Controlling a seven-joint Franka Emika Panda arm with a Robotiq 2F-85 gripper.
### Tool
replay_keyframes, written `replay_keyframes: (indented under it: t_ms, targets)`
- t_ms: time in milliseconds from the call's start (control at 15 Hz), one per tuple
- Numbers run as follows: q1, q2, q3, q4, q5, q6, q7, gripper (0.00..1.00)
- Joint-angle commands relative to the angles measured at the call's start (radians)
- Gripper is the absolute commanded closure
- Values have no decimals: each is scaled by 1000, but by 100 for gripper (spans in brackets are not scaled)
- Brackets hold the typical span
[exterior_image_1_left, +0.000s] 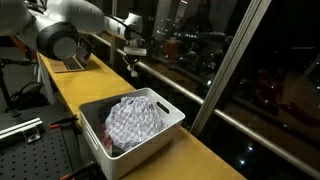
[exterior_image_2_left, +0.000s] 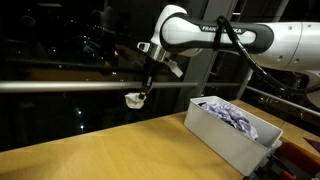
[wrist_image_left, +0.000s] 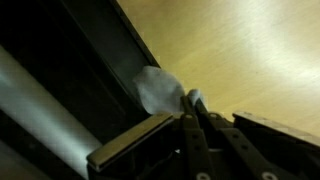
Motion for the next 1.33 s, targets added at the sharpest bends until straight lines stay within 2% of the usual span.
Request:
replay_keyframes:
  t_ms: [0, 467, 800, 1067, 1267]
  targets:
    - [-15, -84, -69, -46, -56, -156, 99, 99]
    - [-13, -189, -190, -41, -199, -450, 278, 99]
    - [-24, -253, -255, -54, -283, -680, 348, 99]
    - [-65, -243, -264, -26, -301, -855, 366, 99]
    - [-110, -221, -248, -6, -283, -916, 369, 99]
